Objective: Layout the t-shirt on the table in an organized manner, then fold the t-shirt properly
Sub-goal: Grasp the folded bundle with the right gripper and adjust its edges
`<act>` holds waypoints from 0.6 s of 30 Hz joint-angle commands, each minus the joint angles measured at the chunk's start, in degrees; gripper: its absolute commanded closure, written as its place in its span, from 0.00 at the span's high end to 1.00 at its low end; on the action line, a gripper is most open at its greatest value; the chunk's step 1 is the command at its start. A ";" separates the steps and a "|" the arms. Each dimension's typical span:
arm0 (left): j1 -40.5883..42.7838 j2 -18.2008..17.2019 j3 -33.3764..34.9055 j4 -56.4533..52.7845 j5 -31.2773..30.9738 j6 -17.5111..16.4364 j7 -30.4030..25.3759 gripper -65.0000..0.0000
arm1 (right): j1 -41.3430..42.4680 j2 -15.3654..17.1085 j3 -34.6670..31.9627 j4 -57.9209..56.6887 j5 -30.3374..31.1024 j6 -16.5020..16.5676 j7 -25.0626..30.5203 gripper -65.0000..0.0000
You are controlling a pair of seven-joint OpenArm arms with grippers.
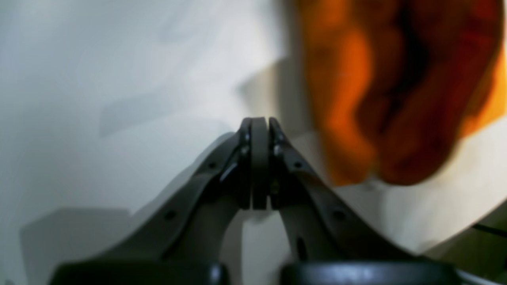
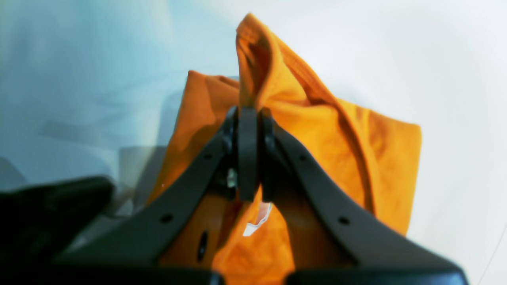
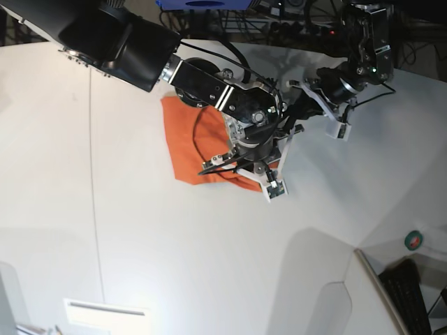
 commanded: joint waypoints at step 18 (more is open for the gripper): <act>-0.19 -0.62 -13.35 1.01 -0.99 -0.31 -0.58 0.00 | 1.29 -1.65 0.11 -4.54 5.21 -0.12 6.07 0.00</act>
